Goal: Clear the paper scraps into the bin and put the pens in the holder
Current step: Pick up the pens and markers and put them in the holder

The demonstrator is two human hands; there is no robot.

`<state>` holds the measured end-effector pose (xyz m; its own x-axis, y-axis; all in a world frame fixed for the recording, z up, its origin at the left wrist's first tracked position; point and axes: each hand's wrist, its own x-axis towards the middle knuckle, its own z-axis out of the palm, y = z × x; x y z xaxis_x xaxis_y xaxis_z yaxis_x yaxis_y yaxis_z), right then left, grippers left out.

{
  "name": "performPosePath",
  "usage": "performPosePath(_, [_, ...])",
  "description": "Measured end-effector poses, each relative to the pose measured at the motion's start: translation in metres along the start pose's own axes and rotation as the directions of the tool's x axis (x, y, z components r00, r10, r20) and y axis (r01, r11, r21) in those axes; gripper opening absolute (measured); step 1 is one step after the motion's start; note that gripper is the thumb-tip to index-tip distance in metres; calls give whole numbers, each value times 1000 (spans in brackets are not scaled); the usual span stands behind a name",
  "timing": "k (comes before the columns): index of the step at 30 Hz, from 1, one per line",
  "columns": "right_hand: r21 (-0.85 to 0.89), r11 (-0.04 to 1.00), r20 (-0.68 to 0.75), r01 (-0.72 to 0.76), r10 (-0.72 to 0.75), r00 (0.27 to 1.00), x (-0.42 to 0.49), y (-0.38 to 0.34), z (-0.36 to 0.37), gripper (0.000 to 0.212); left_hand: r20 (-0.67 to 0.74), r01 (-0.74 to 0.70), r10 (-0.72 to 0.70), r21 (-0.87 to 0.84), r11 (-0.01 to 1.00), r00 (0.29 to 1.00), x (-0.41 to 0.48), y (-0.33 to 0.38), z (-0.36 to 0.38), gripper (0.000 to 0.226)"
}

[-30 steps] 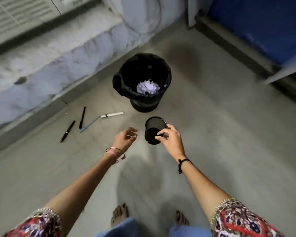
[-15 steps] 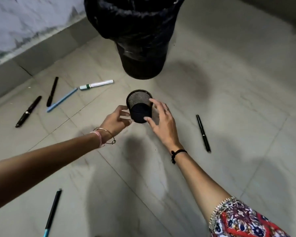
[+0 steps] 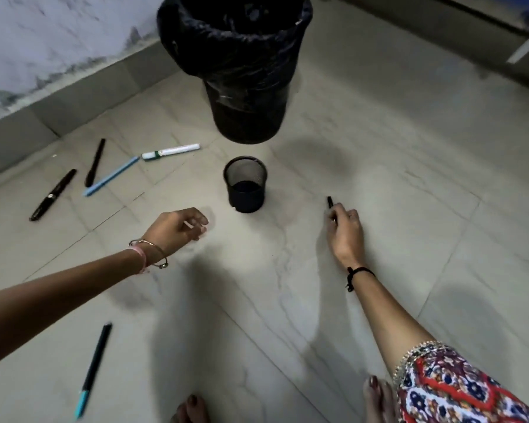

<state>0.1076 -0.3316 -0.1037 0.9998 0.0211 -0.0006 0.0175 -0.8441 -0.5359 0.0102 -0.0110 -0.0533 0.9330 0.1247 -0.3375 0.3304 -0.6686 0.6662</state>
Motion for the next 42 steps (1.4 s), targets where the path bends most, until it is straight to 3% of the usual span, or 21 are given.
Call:
performPosePath(3, [209,972,-140,105,-76,987,-5,-37,0,17,-23,9,-7,119,993,1000,-28,-16,-18,7])
performPosePath(6, [333,904,-230,267,-197,953,-10,-91,0,15,-111,156,-128,288,945,985,-63,-34,-34,9])
performPosePath(9, [343,825,-198,449,-404,893,-21,-133,10,13,-46,344,-400,607,717,915,-97,-42,-36,34])
performPosePath(12, [373,715,-103,591,-601,792,-43,-163,31,11,40,394,-590,707,587,806,-128,-55,-22,52])
performPosePath(16, [431,634,44,642,-725,687,-69,-183,53,12,-13,397,-621,779,485,784,-155,-80,3,33])
performPosePath(19, [435,622,98,652,-752,652,-76,-187,57,14,-69,382,-564,802,460,823,-159,-82,5,27])
performPosePath(21, [434,622,114,651,-755,646,-77,-188,56,15,-93,348,-543,853,389,835,-163,-84,-5,27])
performPosePath(23, [441,636,130,634,-744,656,-75,-187,53,16,-77,348,-628,881,321,774,-171,-91,-16,31])
performPosePath(24, [445,646,141,620,-735,664,-74,-185,52,18,-51,381,-703,866,322,710,-176,-97,-19,32])
performPosePath(27, [440,681,169,585,-703,691,-68,-179,48,26,104,484,-845,780,397,525,-184,-105,-16,30])
performPosePath(29, [454,708,164,540,-662,731,-64,-177,45,26,134,484,-809,741,466,573,-182,-99,-14,21])
performPosePath(31, [483,729,125,485,-606,786,-59,-176,41,22,83,464,-712,704,537,698,-173,-89,-17,28])
performPosePath(34, [528,735,18,426,-511,860,-47,-176,31,15,57,460,-522,398,793,851,-139,-65,-31,23])
performPosePath(36, [551,743,-45,379,-428,903,-34,-171,20,13,-14,355,-361,216,909,932,-107,-36,-42,11])
performPosePath(38, [567,757,-78,324,-343,936,-23,-164,8,10,-94,196,-183,161,967,979,-78,-3,-51,13])
performPosePath(42, [544,785,-114,295,-278,954,-2,-154,-13,12,-149,-14,62,301,954,987,-26,51,-58,31])
